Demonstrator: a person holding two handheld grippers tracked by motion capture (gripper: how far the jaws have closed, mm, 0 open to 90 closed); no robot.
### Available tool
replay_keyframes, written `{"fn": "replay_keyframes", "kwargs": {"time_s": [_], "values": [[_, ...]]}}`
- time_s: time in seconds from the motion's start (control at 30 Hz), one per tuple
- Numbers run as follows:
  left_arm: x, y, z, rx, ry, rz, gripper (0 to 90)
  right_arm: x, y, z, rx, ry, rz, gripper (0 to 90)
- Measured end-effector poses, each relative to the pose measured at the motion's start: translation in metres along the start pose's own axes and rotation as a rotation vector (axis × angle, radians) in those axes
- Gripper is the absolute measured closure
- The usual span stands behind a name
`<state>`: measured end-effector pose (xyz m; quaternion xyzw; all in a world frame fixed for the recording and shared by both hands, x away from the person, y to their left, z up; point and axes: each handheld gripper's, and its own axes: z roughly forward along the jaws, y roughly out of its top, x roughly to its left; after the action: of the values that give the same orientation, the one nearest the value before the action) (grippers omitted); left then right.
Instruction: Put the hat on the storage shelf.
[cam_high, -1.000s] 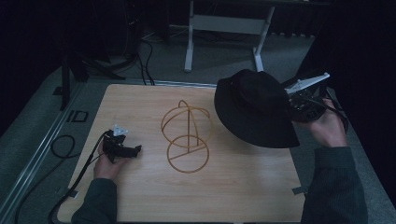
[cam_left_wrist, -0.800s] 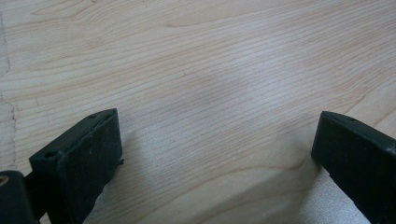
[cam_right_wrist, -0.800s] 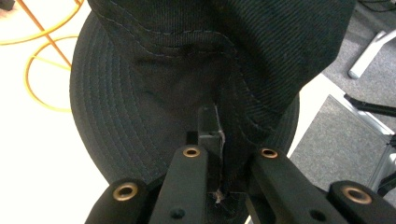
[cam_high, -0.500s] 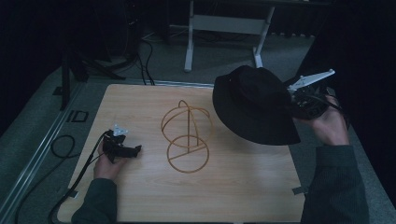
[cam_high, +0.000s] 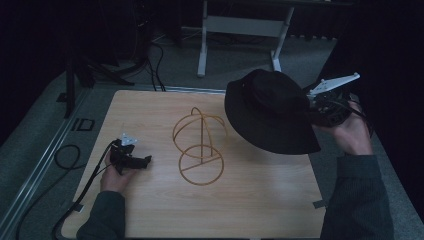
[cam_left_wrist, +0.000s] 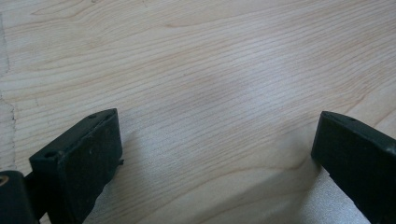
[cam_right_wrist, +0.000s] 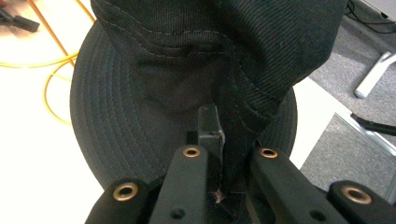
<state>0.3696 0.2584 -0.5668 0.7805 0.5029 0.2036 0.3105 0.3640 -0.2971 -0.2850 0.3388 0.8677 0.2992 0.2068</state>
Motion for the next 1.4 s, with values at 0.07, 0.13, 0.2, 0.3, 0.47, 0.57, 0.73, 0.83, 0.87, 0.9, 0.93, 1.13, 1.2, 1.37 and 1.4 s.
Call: {"fn": "replay_keyframes", "kwargs": {"time_s": [0.07, 0.13, 0.2, 0.3, 0.47, 0.57, 0.73, 0.83, 0.87, 0.9, 0.93, 1.13, 1.2, 1.37, 1.4], "values": [[0.000, 0.000, 0.000, 0.000, 0.000, 0.000, 2.0, 0.000, 0.000, 0.000, -0.006, 0.004, -0.005, 88.2], [0.000, 0.000, 0.000, 0.000, 0.000, 0.000, 2.0, 0.000, 0.001, -0.001, -0.013, 0.007, 0.000, 88.2], [0.000, 0.000, 0.000, 0.000, 0.000, 0.000, 2.0, 0.000, 0.002, -0.003, -0.021, 0.010, 0.001, 88.2], [0.000, 0.000, 0.000, 0.000, 0.000, 0.000, 2.0, 0.000, 0.003, -0.005, -0.033, 0.019, -0.002, 88.3], [0.000, 0.000, 0.000, 0.001, 0.000, 0.001, 2.0, 0.002, 0.005, -0.009, -0.058, 0.017, -0.008, 88.3], [0.000, 0.000, 0.000, 0.000, 0.000, 0.000, 2.0, 0.004, 0.007, -0.011, -0.071, 0.019, -0.014, 88.3], [0.000, 0.000, 0.000, 0.001, 0.000, 0.000, 2.0, 0.006, 0.009, -0.013, -0.088, 0.026, -0.019, 88.3], [0.000, 0.000, 0.000, 0.001, 0.000, 0.001, 2.0, 0.009, 0.011, -0.014, -0.100, 0.039, -0.030, 88.3], [0.000, 0.000, 0.000, 0.001, 0.000, 0.000, 2.0, 0.010, 0.011, -0.014, -0.105, 0.046, -0.031, 88.3], [0.000, 0.000, 0.000, 0.001, 0.000, 0.000, 2.0, 0.010, 0.012, -0.014, -0.113, 0.048, -0.033, 88.3], [0.000, 0.000, 0.000, 0.001, 0.000, 0.000, 2.0, 0.011, 0.012, -0.015, -0.117, 0.054, -0.033, 88.3], [0.000, 0.000, 0.000, 0.001, 0.000, 0.001, 2.0, 0.014, 0.016, -0.016, -0.139, 0.086, -0.039, 88.3], [0.000, 0.000, 0.000, 0.001, 0.000, 0.000, 2.0, 0.015, 0.018, -0.017, -0.149, 0.100, -0.042, 88.3], [0.000, 0.000, 0.000, 0.001, 0.000, 0.001, 2.0, 0.018, 0.022, -0.019, -0.167, 0.125, -0.052, 88.3], [0.000, 0.000, 0.000, 0.001, 0.000, 0.001, 2.0, 0.018, 0.022, -0.019, -0.170, 0.129, -0.054, 88.3]]}}
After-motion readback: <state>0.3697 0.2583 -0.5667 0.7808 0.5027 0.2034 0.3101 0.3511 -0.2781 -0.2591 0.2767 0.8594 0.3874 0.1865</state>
